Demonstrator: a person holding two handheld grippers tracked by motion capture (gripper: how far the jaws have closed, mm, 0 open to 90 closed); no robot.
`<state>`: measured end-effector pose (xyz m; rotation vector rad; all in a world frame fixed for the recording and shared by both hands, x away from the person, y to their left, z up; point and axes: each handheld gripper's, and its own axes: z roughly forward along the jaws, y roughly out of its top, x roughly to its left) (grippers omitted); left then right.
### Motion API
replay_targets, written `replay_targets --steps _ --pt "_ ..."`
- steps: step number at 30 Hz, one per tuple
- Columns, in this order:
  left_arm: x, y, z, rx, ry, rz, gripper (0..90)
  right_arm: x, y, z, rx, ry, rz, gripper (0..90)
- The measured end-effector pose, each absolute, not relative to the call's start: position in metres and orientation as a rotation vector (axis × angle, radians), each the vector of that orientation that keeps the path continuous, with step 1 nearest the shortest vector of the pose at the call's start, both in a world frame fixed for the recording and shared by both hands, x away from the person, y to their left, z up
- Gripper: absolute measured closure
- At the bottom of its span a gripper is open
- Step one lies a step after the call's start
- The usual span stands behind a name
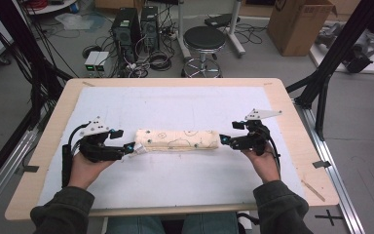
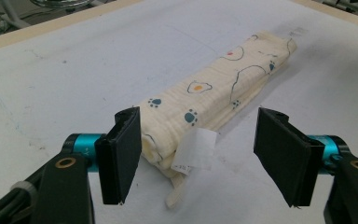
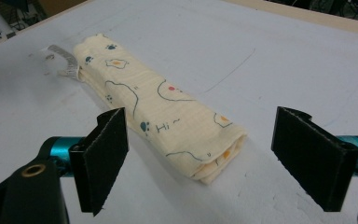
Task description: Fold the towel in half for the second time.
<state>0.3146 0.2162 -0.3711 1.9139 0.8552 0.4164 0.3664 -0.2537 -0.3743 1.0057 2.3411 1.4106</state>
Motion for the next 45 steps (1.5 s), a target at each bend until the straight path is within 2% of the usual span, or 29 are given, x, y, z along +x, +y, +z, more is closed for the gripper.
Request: replay_targets --steps 22,45 --pt "0.295 0.230 -0.380 1.927 0.866 0.432 30.4 0.344 -0.276 -0.389 1.036 2.316 1.385 13.2" --pt "0.276 0.238 -0.399 1.936 0.888 0.430 29.9 0.321 -0.288 -0.409 1.045 2.336 1.341 12.4"
